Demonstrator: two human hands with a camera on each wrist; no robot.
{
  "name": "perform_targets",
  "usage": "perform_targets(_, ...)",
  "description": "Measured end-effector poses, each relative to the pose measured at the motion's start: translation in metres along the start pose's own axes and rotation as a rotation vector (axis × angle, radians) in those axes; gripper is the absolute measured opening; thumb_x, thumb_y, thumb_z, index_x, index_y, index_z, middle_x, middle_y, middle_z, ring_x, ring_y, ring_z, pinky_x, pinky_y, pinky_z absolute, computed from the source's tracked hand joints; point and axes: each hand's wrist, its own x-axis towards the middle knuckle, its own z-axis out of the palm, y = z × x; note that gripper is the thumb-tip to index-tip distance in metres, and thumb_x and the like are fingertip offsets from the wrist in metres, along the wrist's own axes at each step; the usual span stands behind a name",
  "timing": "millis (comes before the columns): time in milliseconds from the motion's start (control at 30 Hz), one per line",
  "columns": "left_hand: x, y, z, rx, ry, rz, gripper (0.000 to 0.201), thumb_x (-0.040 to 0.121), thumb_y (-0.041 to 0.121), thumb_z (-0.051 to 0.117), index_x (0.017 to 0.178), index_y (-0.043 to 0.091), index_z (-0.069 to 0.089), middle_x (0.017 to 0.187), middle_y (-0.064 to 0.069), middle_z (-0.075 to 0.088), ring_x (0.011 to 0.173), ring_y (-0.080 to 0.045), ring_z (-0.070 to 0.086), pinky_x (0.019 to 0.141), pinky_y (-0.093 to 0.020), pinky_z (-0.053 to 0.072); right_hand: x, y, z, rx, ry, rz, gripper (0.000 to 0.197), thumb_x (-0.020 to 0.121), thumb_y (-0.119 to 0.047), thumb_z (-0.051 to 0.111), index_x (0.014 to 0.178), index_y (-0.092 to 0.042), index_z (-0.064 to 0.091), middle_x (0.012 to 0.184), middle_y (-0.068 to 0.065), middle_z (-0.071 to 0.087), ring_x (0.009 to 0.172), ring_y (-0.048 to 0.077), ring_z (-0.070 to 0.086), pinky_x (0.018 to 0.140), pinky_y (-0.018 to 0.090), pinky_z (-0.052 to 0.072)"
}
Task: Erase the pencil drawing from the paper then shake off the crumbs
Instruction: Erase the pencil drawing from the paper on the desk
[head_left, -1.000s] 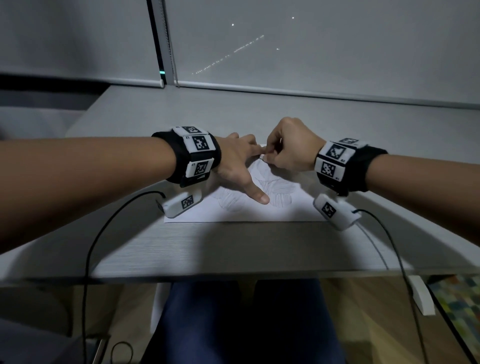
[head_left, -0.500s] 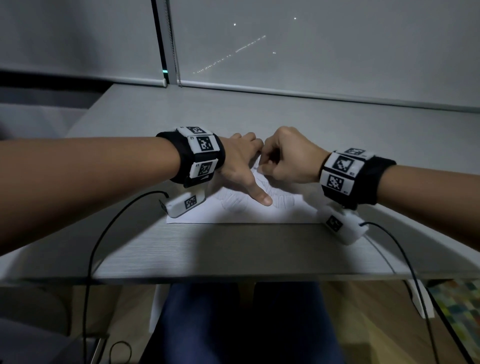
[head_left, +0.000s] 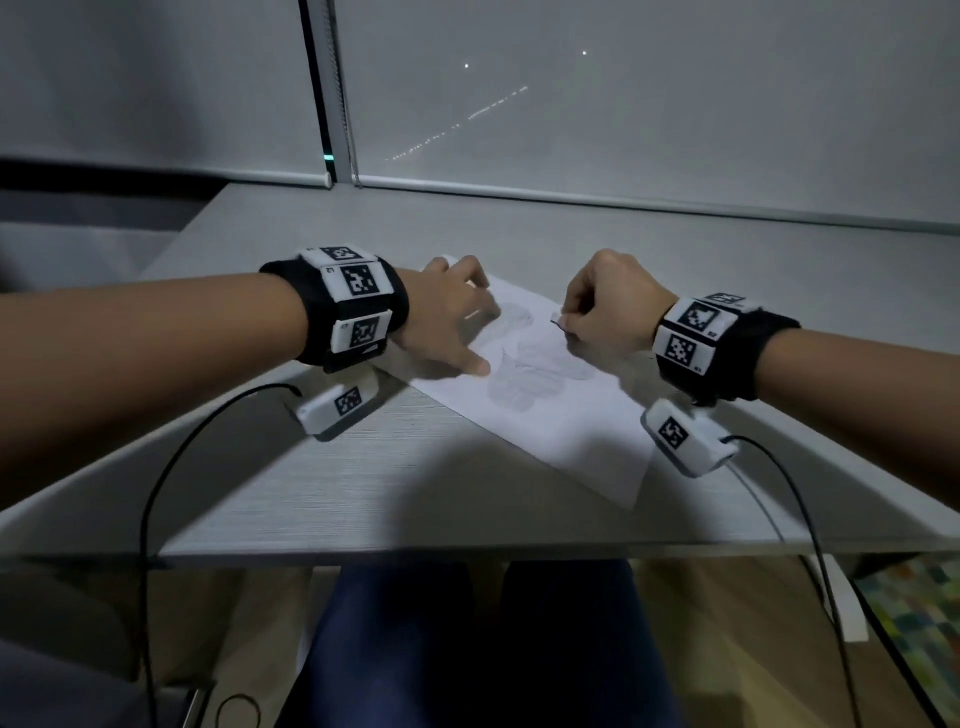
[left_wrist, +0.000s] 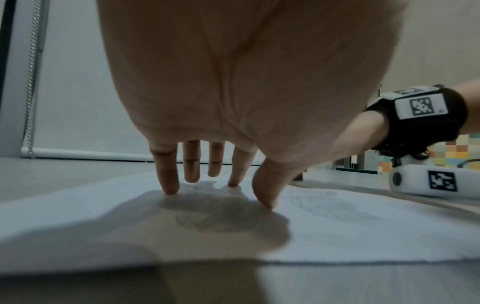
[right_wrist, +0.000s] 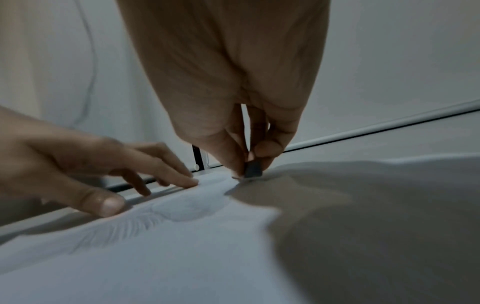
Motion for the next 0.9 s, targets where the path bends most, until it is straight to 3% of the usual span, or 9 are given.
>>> perform_targets(67,0.001,0.0,0.005,0.0,-0.001,0.016,0.059,0.103,0.05,0.054,0.157,0.031,0.04,0.15,-0.003,0.034,0.137,-0.034,0.038,0.109,-0.058,0.041,-0.003,0.001,-0.004,0.039,0.012,-0.015,0.011,0.084,-0.019,0.077,0.075,-0.013,0.081,0.072,-0.001,0.075,0.072,0.017,0.072,0.067,0.026,0.059)
perform_targets(167,0.005,0.007,0.007,-0.07,0.021,0.044,0.049,0.106,0.035,0.047,0.155,0.026,0.044,0.143,-0.008,0.043,0.133,-0.034,0.047,0.109,-0.054,0.041,0.0,-0.006,-0.007,0.143,-0.009,-0.097,0.012,0.078,-0.028,0.079,0.079,-0.016,0.082,0.067,-0.002,0.075,0.061,0.012,0.066,0.064,0.025,0.057)
perform_targets(300,0.003,0.02,0.003,-0.171,-0.032,0.029,0.095,0.093,0.078,0.049,0.165,0.018,0.026,0.172,-0.008,0.02,0.156,-0.029,0.024,0.125,-0.044,0.022,0.004,-0.007,0.003,0.105,-0.072,-0.1,0.004,0.083,-0.019,0.081,0.08,-0.017,0.08,0.063,-0.008,0.071,0.051,-0.002,0.061,0.06,0.014,0.048)
perform_targets(367,0.0,0.026,0.008,-0.125,0.014,0.041,0.12,0.08,0.091,0.051,0.167,0.016,0.018,0.175,-0.01,0.004,0.16,-0.03,0.009,0.128,-0.049,0.014,0.005,-0.003,0.007,0.099,-0.035,-0.078,0.006,0.085,-0.015,0.077,0.079,-0.017,0.077,0.062,-0.007,0.072,0.049,-0.007,0.061,0.054,0.004,0.041)
perform_targets(433,-0.001,0.027,0.017,-0.118,0.017,0.039,0.135,0.067,0.1,0.051,0.167,0.019,0.012,0.175,-0.008,0.004,0.159,-0.031,0.01,0.127,-0.053,0.017,0.004,-0.001,0.009,0.093,-0.016,-0.073,0.008,0.087,-0.014,0.074,0.08,-0.016,0.077,0.063,-0.005,0.073,0.05,-0.006,0.062,0.052,0.003,0.04)
perform_targets(533,-0.003,0.027,0.021,-0.125,-0.06,-0.022,0.149,0.053,0.106,0.053,0.168,0.027,0.001,0.176,0.001,0.0,0.16,-0.029,0.006,0.128,-0.052,0.014,0.003,-0.003,0.007,0.06,-0.012,-0.097,0.006,0.087,-0.021,0.078,0.083,-0.017,0.078,0.067,-0.01,0.068,0.057,-0.002,0.061,0.055,0.01,0.041)
perform_targets(700,0.0,0.031,0.015,-0.114,-0.077,-0.07,0.157,0.049,0.104,0.059,0.169,0.023,-0.001,0.174,0.003,0.006,0.158,-0.028,0.012,0.127,-0.049,0.018,-0.001,-0.014,0.005,0.065,-0.115,-0.223,0.012,0.086,-0.029,0.081,0.082,-0.018,0.078,0.068,-0.007,0.071,0.059,0.003,0.062,0.059,0.011,0.044)
perform_targets(833,0.004,0.032,0.01,-0.045,-0.096,-0.073,0.159,0.039,0.11,0.054,0.165,0.021,0.015,0.165,-0.001,0.024,0.15,-0.031,0.028,0.121,-0.053,0.031,0.007,-0.012,0.002,0.035,-0.097,-0.197,0.012,0.084,-0.026,0.082,0.078,-0.017,0.078,0.065,-0.006,0.07,0.055,0.002,0.058,0.054,0.005,0.041)
perform_targets(900,0.005,0.034,0.007,-0.026,-0.114,-0.073,0.162,0.032,0.112,0.051,0.163,0.022,0.021,0.159,0.0,0.03,0.145,-0.032,0.035,0.117,-0.055,0.036,0.013,-0.013,0.001,-0.012,-0.06,-0.169,0.01,0.084,-0.022,0.08,0.076,-0.016,0.078,0.064,-0.01,0.068,0.056,0.0,0.058,0.059,0.011,0.048)
